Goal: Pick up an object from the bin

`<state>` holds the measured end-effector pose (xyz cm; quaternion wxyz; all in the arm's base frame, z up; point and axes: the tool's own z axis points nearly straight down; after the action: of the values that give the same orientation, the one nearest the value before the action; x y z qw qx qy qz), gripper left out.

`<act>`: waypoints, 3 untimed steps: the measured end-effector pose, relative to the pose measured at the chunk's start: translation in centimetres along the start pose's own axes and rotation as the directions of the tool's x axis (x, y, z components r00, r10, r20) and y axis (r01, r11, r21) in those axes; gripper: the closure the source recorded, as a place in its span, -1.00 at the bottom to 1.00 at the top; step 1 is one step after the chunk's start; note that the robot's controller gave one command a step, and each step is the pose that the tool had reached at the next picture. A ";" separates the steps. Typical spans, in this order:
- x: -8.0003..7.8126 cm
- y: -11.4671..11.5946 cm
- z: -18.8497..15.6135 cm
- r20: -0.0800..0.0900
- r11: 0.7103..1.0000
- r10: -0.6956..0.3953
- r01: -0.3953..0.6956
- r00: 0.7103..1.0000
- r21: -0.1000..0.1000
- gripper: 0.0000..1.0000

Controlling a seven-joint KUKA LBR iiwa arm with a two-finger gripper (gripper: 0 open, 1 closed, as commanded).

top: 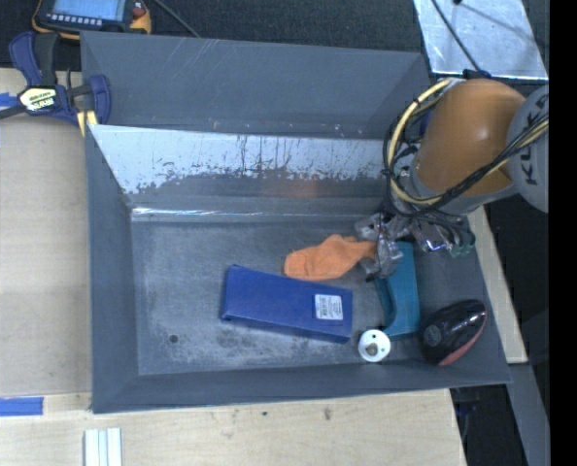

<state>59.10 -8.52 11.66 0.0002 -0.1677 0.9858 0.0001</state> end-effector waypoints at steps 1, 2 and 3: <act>-0.7 0.5 -4.1 -0.005 1.000 0.007 -0.007 1.000 -0.003 1.00; -2.0 1.5 -2.9 0.018 1.000 0.013 -0.014 1.000 0.008 1.00; -0.2 2.7 -4.3 -0.009 1.000 0.016 -0.016 1.000 -0.005 1.00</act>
Offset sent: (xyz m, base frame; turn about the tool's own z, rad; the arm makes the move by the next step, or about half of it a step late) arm 0.0116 0.0401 -0.0466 0.0202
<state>58.37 -5.96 15.94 -0.0045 -0.1597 0.9872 0.0019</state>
